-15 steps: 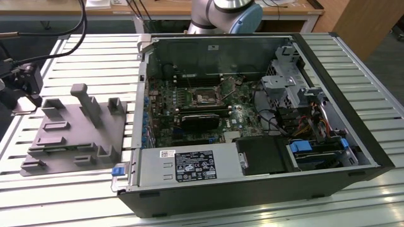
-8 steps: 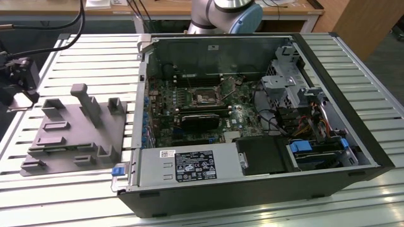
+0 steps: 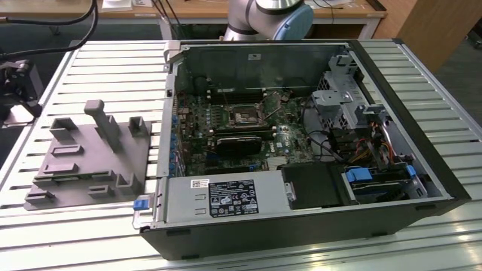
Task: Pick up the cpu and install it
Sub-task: 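Pick up the cpu and move it towards the insertion slot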
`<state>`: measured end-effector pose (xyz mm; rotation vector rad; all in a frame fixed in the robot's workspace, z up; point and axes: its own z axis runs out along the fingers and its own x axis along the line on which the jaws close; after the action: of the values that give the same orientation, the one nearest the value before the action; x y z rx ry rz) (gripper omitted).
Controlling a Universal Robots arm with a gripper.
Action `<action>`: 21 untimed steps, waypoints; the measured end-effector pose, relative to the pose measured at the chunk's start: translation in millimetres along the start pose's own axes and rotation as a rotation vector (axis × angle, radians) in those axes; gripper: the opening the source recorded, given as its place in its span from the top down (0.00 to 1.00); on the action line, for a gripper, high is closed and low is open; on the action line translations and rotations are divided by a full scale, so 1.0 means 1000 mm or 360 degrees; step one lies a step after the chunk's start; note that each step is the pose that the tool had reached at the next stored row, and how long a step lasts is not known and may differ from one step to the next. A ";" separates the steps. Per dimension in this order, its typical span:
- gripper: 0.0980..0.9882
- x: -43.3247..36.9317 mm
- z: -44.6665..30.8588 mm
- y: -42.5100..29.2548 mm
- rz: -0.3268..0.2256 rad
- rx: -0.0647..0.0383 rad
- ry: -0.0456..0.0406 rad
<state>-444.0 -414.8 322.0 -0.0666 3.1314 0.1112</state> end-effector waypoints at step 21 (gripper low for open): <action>0.52 -0.0004 -0.0363 0.0039 0.0000 0.0000 0.0000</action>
<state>-444.0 -413.5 358.5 -0.0666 3.1314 0.1112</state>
